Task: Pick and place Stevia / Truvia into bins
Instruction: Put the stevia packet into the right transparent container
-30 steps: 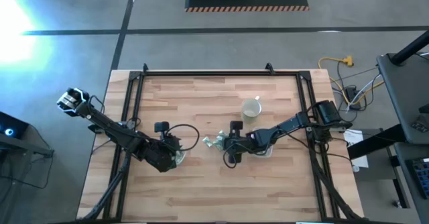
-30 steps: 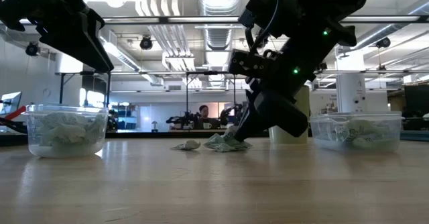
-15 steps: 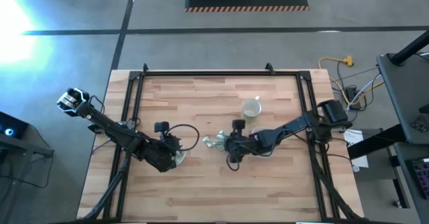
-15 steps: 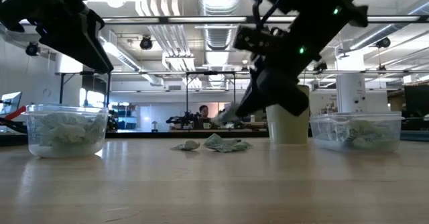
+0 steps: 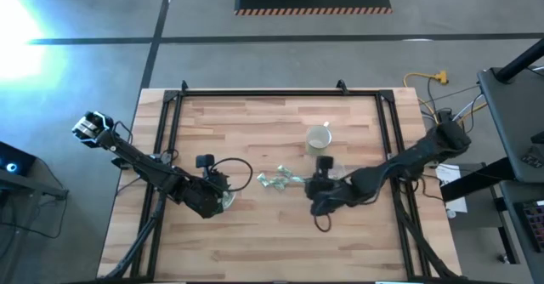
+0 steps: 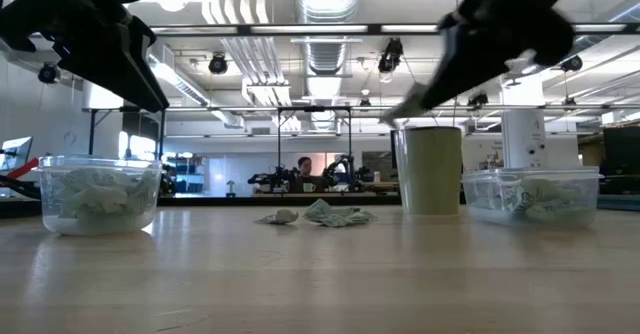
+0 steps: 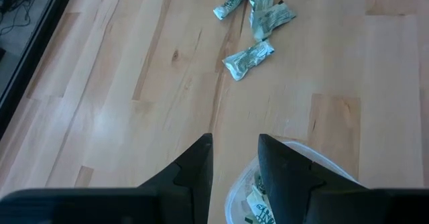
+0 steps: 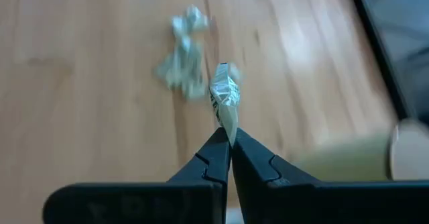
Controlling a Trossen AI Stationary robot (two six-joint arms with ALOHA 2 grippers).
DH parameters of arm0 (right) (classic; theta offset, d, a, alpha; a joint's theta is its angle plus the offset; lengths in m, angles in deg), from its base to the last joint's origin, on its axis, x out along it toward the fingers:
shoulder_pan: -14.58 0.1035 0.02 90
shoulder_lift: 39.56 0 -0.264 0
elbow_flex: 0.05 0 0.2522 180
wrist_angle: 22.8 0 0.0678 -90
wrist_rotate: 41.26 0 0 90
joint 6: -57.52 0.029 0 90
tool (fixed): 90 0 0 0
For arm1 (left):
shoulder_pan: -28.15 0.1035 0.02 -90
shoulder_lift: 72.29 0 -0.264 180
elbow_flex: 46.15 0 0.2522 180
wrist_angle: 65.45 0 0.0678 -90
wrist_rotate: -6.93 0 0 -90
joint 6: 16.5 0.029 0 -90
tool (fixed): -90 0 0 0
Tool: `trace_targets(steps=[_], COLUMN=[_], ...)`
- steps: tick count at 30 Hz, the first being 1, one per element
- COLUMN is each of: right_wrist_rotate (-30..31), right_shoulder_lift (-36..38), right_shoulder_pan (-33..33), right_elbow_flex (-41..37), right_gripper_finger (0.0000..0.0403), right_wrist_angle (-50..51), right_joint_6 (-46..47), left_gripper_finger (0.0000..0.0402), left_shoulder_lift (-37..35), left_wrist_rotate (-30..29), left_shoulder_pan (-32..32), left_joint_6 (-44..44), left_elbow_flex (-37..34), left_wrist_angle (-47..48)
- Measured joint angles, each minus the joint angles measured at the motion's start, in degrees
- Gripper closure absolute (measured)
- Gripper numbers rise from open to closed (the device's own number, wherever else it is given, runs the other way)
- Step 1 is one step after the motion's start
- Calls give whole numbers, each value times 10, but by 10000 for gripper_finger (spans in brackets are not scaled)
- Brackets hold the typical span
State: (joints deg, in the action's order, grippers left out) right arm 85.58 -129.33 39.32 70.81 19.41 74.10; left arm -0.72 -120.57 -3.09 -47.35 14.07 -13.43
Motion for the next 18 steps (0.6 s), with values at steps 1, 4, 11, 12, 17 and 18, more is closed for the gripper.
trace_targets(steps=[1, 4, 11, 12, 17, 18], right_wrist_rotate=[-1, -7, -31, -41, -54, -54], right_shoulder_lift=[9, 31, 44, 44, 44, 44], right_shoulder_pan=[9, 36, 88, 91, 93, 93], right_elbow_flex=[0, 0, 0, 0, 0, 0], right_gripper_finger=[394, 394, 394, 394, 394, 394], right_wrist_angle=[28, 109, 238, 249, 273, 273], right_joint_6=[29, 128, 332, 354, 403, 403], left_gripper_finger=[299, 299, 299, 299, 299, 299], left_shoulder_lift=[0, 0, 0, 0, 0, 0], left_wrist_rotate=[0, 0, 0, 0, 0, 0], left_shoulder_pan=[0, 0, 0, 0, 0, 0], left_joint_6=[0, 1, 1, 1, 1, 1], left_elbow_flex=[0, 0, 0, 0, 0, 0], left_wrist_angle=[-1, -2, -3, -4, -3, -3])
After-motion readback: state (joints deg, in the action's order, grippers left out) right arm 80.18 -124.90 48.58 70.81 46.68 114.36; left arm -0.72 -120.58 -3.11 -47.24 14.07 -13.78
